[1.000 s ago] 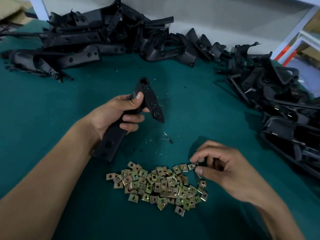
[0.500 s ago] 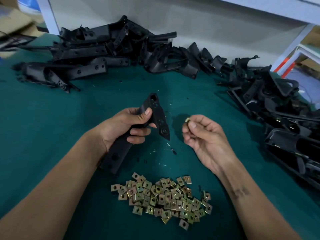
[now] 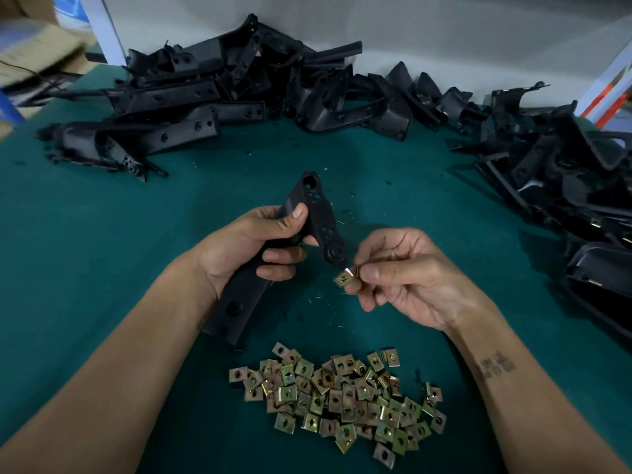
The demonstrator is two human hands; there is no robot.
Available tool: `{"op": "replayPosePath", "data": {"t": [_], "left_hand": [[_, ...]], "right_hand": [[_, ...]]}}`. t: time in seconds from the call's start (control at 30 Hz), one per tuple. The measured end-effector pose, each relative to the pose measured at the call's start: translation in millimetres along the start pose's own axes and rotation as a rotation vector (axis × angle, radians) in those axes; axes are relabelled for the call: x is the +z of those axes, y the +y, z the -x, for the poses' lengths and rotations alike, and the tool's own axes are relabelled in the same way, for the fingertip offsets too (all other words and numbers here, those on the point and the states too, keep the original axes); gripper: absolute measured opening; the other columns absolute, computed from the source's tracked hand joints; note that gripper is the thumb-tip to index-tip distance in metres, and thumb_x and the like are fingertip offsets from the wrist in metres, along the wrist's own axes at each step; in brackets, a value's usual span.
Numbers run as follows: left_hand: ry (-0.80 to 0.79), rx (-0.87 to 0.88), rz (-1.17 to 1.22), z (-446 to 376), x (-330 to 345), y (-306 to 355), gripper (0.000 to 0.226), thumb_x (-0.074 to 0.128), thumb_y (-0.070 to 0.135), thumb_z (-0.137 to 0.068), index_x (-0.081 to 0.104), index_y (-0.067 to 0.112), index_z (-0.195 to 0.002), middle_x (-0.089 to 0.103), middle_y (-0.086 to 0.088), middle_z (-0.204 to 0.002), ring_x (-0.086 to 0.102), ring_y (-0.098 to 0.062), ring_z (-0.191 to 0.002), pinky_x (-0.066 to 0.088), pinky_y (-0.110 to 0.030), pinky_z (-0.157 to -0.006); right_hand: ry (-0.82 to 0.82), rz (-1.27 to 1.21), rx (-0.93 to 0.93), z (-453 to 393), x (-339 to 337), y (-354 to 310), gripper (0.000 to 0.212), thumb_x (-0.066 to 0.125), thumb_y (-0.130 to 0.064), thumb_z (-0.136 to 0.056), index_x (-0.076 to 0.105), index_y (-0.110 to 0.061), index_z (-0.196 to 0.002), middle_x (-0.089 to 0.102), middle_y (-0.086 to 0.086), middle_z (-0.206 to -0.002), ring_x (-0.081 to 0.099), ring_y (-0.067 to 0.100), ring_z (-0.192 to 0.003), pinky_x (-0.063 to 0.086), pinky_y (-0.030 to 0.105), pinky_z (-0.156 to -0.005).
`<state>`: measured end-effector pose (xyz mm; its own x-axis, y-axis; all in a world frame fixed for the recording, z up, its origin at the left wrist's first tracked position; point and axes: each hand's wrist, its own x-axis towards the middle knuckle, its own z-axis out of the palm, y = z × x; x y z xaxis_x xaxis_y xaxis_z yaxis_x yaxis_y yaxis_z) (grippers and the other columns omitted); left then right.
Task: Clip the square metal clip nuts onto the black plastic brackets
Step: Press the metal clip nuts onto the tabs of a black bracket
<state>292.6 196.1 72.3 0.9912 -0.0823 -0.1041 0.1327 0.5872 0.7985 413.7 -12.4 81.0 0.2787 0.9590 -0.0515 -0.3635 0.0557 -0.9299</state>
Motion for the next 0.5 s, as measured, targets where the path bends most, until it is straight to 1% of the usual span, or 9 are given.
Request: {"op": "replayPosePath", "data": {"t": [0.1,0.2,0.3,0.4,0.47,0.5], "left_hand": [[-0.001,-0.003,0.008,0,0,0,0.042,0.085,0.030,-0.073,0.057,0.002,-0.088,0.062,-0.007,-0.084,0.035,-0.001,-0.041,0.033,-0.013,-0.032],[-0.005,-0.009,0.002,1,2,1,0.045,0.087,0.030,-0.071,0.056,0.001,-0.087,0.062,-0.007,-0.081,0.035,-0.001,-0.041,0.033,-0.013,-0.032],[-0.015,-0.013,-0.011,1,3,1,0.043,0.083,0.030,-0.074,0.055,0.001,-0.088,0.064,-0.005,-0.077,0.036,0.000,-0.040,0.034,-0.013,-0.032],[-0.010,-0.012,-0.009,0,3,1,0.036,0.085,0.029,-0.072,0.063,0.004,-0.085,0.066,-0.006,-0.081,0.035,-0.001,-0.041,0.033,-0.013,-0.032],[0.002,-0.001,-0.011,0,3,0,0.033,0.088,0.028,-0.070,0.066,0.007,-0.083,0.065,-0.007,-0.082,0.034,-0.002,-0.041,0.033,-0.013,-0.032],[0.013,0.006,-0.015,0,3,0,0.033,0.089,0.028,-0.068,0.066,0.008,-0.082,0.064,-0.007,-0.081,0.033,-0.002,-0.041,0.032,-0.013,-0.032]], "right_hand": [[-0.008,-0.049,-0.006,0,-2,0,0.020,0.086,-0.008,-0.074,0.075,-0.003,-0.089,0.073,0.022,-0.082,0.071,0.024,-0.060,0.058,0.022,-0.054],[0.033,-0.132,-0.046,-2,-1,1,0.019,0.085,-0.005,-0.075,0.076,0.000,-0.091,0.071,0.018,-0.076,0.066,0.019,-0.059,0.055,0.020,-0.052],[0.156,-0.154,-0.092,-9,3,2,0.016,0.079,-0.003,-0.078,0.077,-0.004,-0.094,0.070,0.012,-0.073,0.066,0.015,-0.062,0.053,0.019,-0.053],[0.275,-0.114,-0.129,-15,5,5,0.009,0.077,-0.006,-0.078,0.078,-0.009,-0.086,0.070,0.009,-0.069,0.066,0.015,-0.057,0.053,0.018,-0.050],[0.294,-0.110,-0.155,-16,6,7,0.006,0.078,-0.009,-0.076,0.078,-0.009,-0.082,0.069,0.009,-0.067,0.065,0.015,-0.054,0.053,0.019,-0.048],[0.290,-0.117,-0.165,-16,7,8,0.007,0.079,-0.010,-0.074,0.078,-0.009,-0.081,0.070,0.009,-0.069,0.067,0.015,-0.056,0.054,0.019,-0.049]]}}
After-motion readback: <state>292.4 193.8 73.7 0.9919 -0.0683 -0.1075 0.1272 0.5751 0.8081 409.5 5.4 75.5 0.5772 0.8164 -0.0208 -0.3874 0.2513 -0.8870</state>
